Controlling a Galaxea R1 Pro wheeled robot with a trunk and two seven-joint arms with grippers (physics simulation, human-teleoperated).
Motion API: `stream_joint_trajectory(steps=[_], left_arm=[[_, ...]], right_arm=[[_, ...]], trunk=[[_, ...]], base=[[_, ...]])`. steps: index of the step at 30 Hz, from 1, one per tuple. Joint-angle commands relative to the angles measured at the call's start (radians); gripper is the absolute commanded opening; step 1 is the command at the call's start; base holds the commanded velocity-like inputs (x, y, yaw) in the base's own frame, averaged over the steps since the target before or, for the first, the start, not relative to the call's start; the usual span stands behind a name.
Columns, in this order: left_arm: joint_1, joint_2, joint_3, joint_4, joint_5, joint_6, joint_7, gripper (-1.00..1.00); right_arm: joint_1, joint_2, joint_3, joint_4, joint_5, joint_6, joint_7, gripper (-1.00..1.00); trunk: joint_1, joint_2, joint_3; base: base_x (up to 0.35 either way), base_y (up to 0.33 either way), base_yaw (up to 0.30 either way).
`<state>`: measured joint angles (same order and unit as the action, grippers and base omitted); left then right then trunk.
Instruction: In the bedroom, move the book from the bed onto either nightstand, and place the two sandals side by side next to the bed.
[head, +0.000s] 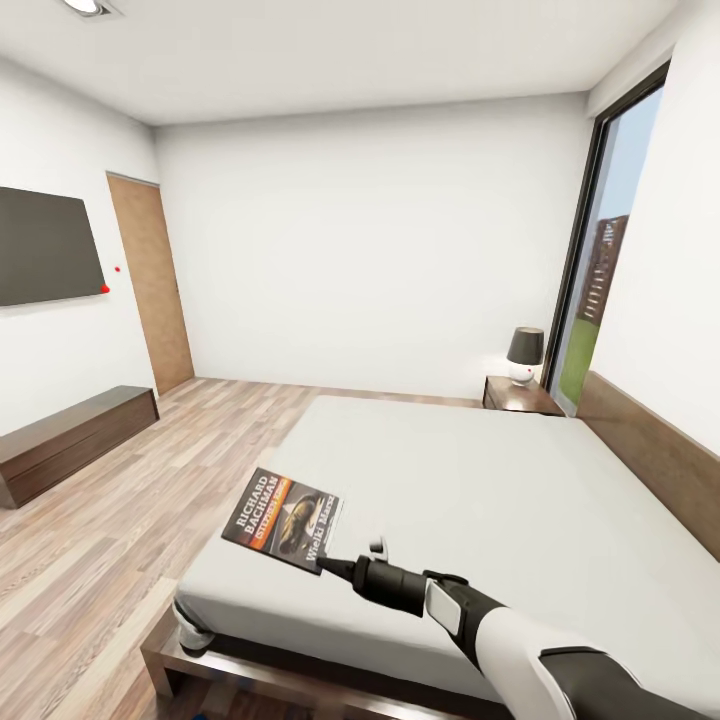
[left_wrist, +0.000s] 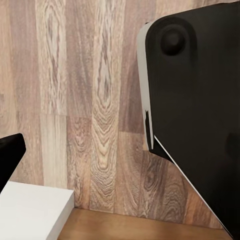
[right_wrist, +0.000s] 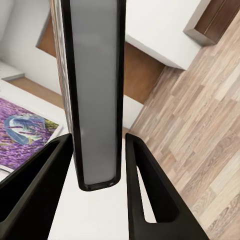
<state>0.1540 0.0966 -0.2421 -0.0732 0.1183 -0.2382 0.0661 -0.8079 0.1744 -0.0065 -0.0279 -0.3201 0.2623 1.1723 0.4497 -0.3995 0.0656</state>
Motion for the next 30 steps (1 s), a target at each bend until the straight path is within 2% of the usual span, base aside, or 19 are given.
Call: stream_joint_trajectory(steps=[1,15,30], left_arm=[[0.001,0.000,-0.009,-0.002,0.010,-0.001,0.003,1.00],[0.001,0.000,-0.009,-0.002,0.009,-0.001,0.003,1.00],[0.002,0.000,-0.009,-0.002,0.008,-0.001,0.003,1.00]], right_arm=[[0.002,0.000,-0.002,-0.001,-0.005,0.010,0.002,-1.00],[0.012,0.000,-0.002,-0.003,-0.005,0.009,0.002,-1.00],[0.013,0.000,-0.001,0.001,-0.005,0.007,0.004,-1.00]], trunk=[[0.000,0.000,0.000],[0.000,0.000,0.000],[0.000,0.000,0.000]], base=[[0.000,0.000,0.000],[0.000,0.000,0.009],[0.000,0.000,0.208]])
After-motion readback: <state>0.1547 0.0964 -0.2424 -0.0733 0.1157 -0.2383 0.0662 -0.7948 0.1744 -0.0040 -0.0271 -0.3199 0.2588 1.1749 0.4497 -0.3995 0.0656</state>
